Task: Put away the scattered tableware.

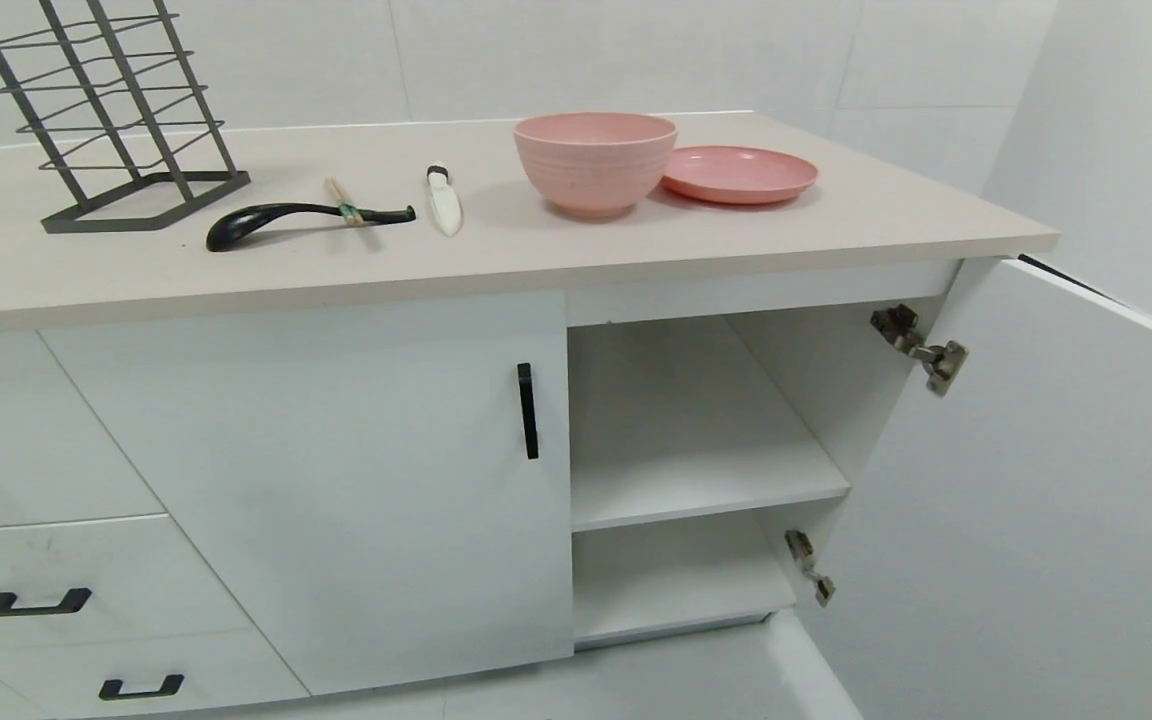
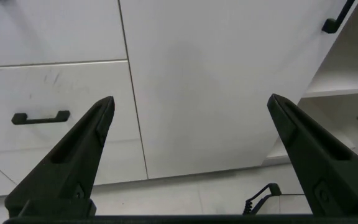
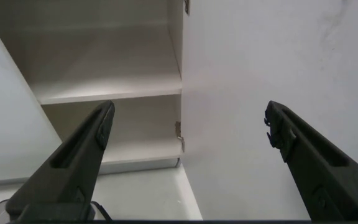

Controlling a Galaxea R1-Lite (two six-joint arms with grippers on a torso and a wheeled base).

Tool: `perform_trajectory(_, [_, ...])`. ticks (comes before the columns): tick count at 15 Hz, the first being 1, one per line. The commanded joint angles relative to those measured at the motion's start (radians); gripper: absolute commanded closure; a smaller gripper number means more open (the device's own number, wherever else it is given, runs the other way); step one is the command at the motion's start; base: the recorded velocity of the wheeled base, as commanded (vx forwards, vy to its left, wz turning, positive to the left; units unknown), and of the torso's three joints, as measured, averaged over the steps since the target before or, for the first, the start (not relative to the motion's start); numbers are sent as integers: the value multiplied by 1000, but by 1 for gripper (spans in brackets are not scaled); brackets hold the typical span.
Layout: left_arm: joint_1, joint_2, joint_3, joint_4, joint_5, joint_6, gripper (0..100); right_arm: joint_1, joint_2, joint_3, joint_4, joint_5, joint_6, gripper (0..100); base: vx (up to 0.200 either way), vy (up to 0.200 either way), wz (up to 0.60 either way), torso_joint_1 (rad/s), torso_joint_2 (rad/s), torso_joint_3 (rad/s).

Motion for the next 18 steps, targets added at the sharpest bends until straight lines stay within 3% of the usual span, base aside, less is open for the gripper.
perform_trajectory(1, [0,2,0,0,4,-3,0,0,0,0,-2,0,-1,0,0,0,0,0,0,0])
perform_trajectory(7, [0,2,0,0,7,-9,0,0,0,0,0,0,-2,0,200,0,0,1,0,2])
perform_trajectory(12, [0,2,0,-2,21,-29,0,0,0,0,-2,0,-1,0,0,0,0,23,-37,-5])
perform_trajectory(18, [0,2,0,-2,21,-28,0,0,0,2,-2,-1,-1,0,0,0,0,238,-237,-155])
